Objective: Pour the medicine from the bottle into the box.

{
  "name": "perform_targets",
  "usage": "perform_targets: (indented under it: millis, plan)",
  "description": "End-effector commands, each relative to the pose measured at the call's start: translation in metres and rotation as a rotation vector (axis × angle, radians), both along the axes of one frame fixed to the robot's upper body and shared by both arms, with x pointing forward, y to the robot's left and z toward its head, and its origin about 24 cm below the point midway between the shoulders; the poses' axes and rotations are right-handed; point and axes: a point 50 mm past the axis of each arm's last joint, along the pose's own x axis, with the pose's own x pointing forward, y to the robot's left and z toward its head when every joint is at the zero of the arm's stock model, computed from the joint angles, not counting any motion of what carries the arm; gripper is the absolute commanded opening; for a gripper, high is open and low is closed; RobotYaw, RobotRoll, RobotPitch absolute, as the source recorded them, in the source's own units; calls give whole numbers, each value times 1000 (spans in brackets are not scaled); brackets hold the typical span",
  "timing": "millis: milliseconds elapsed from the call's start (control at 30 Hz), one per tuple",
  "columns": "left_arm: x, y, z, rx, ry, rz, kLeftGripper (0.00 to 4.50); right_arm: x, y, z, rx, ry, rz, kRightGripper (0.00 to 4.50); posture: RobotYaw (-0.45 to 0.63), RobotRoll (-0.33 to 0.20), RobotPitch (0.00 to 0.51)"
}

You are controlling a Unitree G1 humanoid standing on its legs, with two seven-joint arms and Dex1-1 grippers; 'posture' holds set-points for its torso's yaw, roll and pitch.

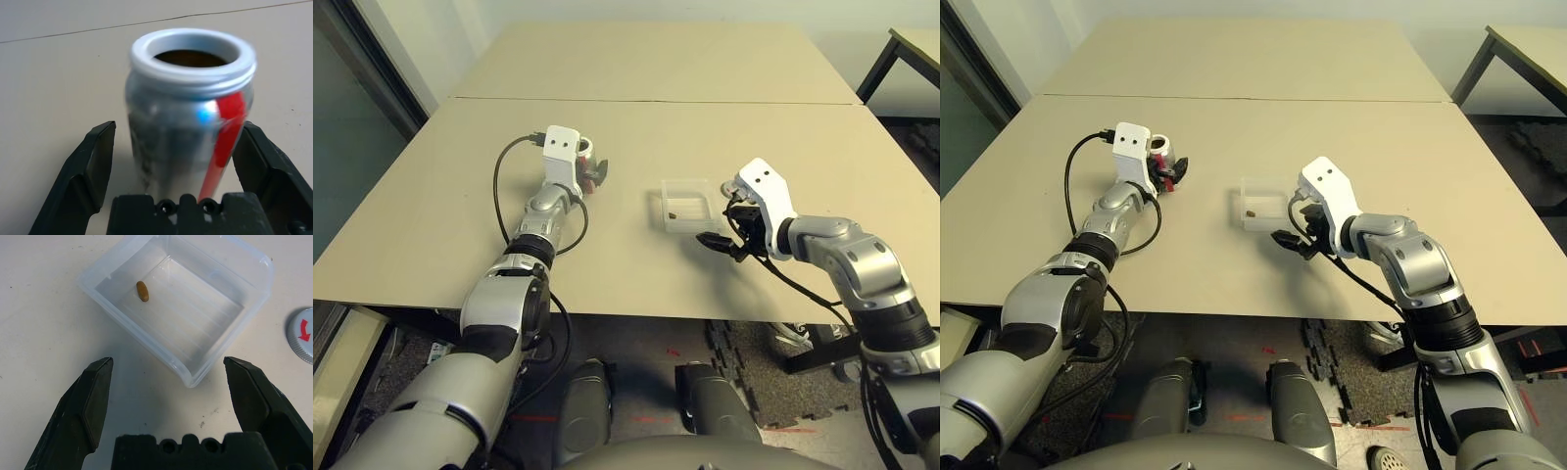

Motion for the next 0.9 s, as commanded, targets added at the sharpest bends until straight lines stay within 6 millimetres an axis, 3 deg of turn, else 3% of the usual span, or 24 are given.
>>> perform_targets:
  millis: [33,600,900]
  plan:
    - [-5,0,-10,18,16,-13,4465,1,-2,3,-3,-6,0,4500,-162,0,91]
    - [-20,-1,-25,-27,-15,-45,4465,-1,-10,9,-16,-16,-3,4500,-141,0,94]
    - [-47,4,-25,-71,-42,-34,4465,-7,-16,13,-25,-13,-7,4500,-120,0,108]
